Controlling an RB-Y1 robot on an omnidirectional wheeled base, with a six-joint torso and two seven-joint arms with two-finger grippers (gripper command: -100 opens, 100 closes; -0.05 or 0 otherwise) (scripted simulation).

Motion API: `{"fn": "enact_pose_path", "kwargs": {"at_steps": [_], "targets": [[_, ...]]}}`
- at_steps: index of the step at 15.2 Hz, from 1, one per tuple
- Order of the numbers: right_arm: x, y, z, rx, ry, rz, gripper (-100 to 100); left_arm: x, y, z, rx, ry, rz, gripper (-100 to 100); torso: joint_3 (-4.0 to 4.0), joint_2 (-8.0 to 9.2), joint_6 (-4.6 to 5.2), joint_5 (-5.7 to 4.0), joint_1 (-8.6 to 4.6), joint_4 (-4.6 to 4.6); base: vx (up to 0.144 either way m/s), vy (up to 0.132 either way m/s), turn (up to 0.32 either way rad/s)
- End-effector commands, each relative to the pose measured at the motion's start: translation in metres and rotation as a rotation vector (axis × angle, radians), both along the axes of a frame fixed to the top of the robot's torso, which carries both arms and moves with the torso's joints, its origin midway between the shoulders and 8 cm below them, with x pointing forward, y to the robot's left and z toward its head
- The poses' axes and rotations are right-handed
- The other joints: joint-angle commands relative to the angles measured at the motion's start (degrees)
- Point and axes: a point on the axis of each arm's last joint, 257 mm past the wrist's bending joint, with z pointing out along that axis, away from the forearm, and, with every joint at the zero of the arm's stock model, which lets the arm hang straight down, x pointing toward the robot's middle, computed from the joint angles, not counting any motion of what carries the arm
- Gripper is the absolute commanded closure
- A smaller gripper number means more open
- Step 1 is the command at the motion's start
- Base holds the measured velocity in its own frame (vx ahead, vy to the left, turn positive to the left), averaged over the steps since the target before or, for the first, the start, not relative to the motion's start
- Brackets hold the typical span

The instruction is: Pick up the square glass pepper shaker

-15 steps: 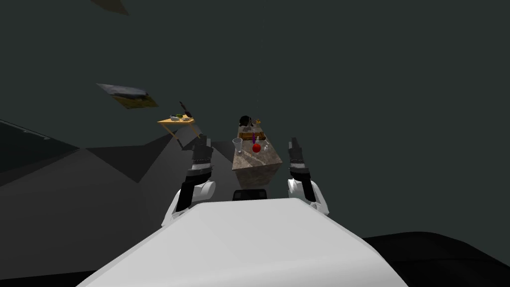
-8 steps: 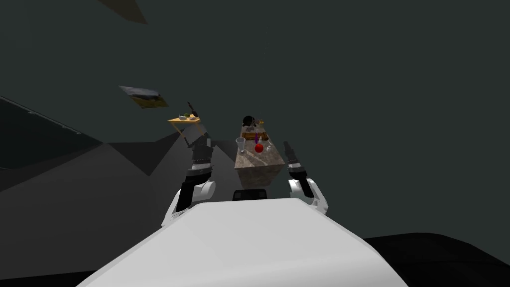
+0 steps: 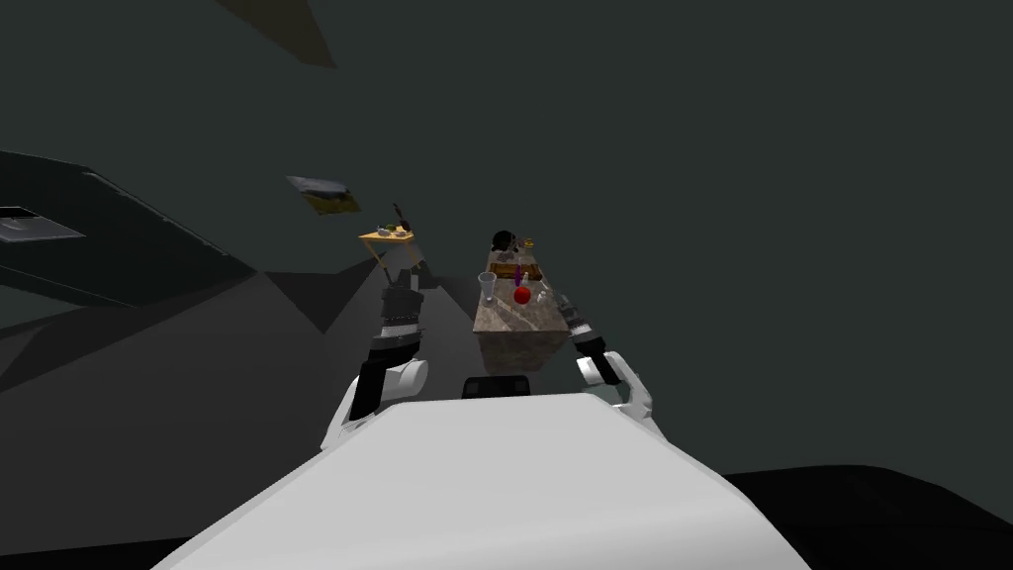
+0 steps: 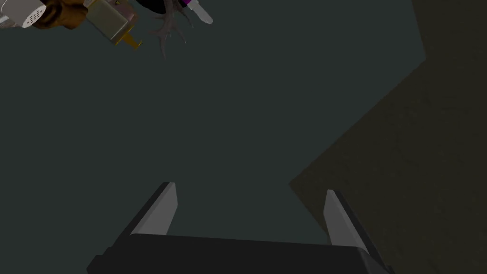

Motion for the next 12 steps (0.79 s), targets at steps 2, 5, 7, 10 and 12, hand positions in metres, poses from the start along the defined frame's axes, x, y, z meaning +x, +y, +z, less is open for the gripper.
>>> {"fn": "enact_pose_path", "kwargs": {"at_steps": [2, 5, 7, 10, 12], "targets": [[0.008, -0.008, -0.023, -0.073, 0.050, -0.003, -100, 0.000, 0.000, 0.000, 0.000, 0.000, 0.000, 0, 0.00, -0.01, -0.01, 0.00, 0.00, 0.00, -0.005, 0.008, 0.146], [0.015, -0.021, -0.053, -0.172, 0.113, -0.010, -100, 0.000, 0.000, 0.000, 0.000, 0.000, 0.000, 0, -0.01, -0.01, -0.02, 0.00, 0.01, 0.00, -0.007, 0.012, 0.187], [0.020, -0.035, -0.079, -0.266, 0.169, -0.020, -100, 0.000, 0.000, 0.000, 0.000, 0.000, 0.000, 0, -0.01, -0.01, 0.00, 0.00, 0.00, 0.00, -0.006, 0.014, 0.174], [0.023, -0.048, -0.095, -0.326, 0.205, -0.028, -100, 0.000, 0.000, 0.000, 0.000, 0.000, 0.000, 0, -0.01, -0.01, 0.00, 0.01, 0.03, 0.00, -0.003, 0.015, 0.168], [0.024, -0.059, -0.108, -0.378, 0.235, -0.036, -100, 0.000, 0.000, 0.000, 0.000, 0.000, 0.000, 0, -0.01, -0.02, 0.00, 0.00, 0.02, 0.00, -0.001, 0.013, 0.137]]}}
